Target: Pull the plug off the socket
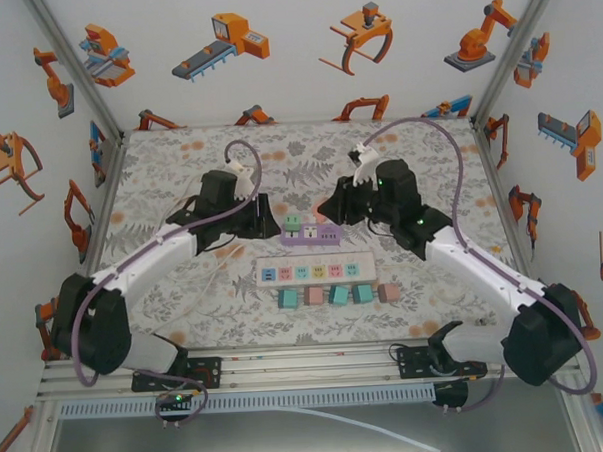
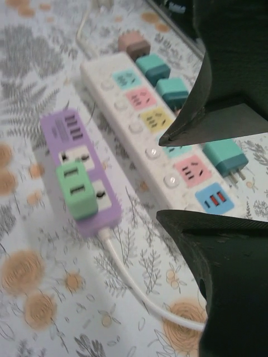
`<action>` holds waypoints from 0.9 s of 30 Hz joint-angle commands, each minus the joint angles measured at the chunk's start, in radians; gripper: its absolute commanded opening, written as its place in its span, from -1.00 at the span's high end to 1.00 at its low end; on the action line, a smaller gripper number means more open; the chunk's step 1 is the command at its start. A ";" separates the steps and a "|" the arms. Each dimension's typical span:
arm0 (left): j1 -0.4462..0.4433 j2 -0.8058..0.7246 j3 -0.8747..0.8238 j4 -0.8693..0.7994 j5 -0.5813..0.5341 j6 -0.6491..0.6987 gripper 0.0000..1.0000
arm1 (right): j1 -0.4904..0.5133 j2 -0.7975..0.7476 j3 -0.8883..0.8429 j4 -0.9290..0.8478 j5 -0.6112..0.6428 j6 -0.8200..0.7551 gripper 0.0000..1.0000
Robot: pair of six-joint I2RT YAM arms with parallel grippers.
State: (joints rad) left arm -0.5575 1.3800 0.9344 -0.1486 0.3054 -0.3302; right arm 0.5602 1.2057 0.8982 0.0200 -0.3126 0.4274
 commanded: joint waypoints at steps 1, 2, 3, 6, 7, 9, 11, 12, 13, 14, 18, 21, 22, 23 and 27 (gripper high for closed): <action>-0.052 -0.093 -0.050 0.050 0.093 0.092 0.00 | 0.039 -0.093 -0.083 0.050 0.121 0.197 0.89; -0.081 -0.123 -0.060 0.043 0.091 0.122 0.00 | 0.054 -0.121 -0.104 0.042 0.139 0.213 0.89; -0.106 -0.154 -0.070 0.037 0.092 0.153 -0.01 | 0.069 -0.150 -0.119 0.014 0.159 0.228 0.89; -0.170 -0.240 -0.114 0.053 0.155 0.230 -0.04 | 0.124 -0.245 -0.182 -0.052 0.239 0.288 0.89; -0.184 -0.265 -0.132 0.063 0.178 0.247 -0.05 | 0.147 -0.276 -0.206 -0.060 0.261 0.308 0.89; -0.216 -0.324 -0.172 0.082 0.217 0.284 -0.06 | 0.206 -0.349 -0.259 -0.088 0.329 0.363 0.89; -0.248 -0.386 -0.210 0.087 0.241 0.326 -0.08 | 0.270 -0.411 -0.306 -0.127 0.410 0.420 0.89; -0.268 -0.416 -0.231 0.083 0.249 0.351 -0.10 | 0.302 -0.441 -0.327 -0.151 0.446 0.448 0.89; -0.286 -0.441 -0.243 0.072 0.253 0.371 -0.11 | 0.332 -0.465 -0.342 -0.171 0.474 0.475 0.89; -0.310 -0.467 -0.253 0.051 0.254 0.403 -0.13 | 0.363 -0.487 -0.360 -0.195 0.503 0.510 0.89; -0.394 -0.533 -0.265 -0.060 0.213 0.498 -0.22 | 0.486 -0.535 -0.427 -0.227 0.585 0.653 0.88; -0.440 -0.553 -0.264 -0.145 0.187 0.555 -0.46 | 0.584 -0.557 -0.514 -0.144 0.670 0.790 0.88; -0.451 -0.555 -0.266 -0.165 0.174 0.569 -0.55 | 0.624 -0.561 -0.538 -0.115 0.713 0.822 0.88; -0.462 -0.559 -0.272 -0.174 0.158 0.583 -0.62 | 0.662 -0.558 -0.553 -0.103 0.759 0.850 0.88; -0.485 -0.570 -0.286 -0.165 0.115 0.608 -0.80 | 0.752 -0.531 -0.584 -0.123 0.864 0.939 0.86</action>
State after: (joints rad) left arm -1.0306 0.8230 0.6594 -0.2756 0.4583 0.2085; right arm 1.2797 0.6682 0.3244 -0.1455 0.3935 1.2331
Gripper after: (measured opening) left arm 0.889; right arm 0.351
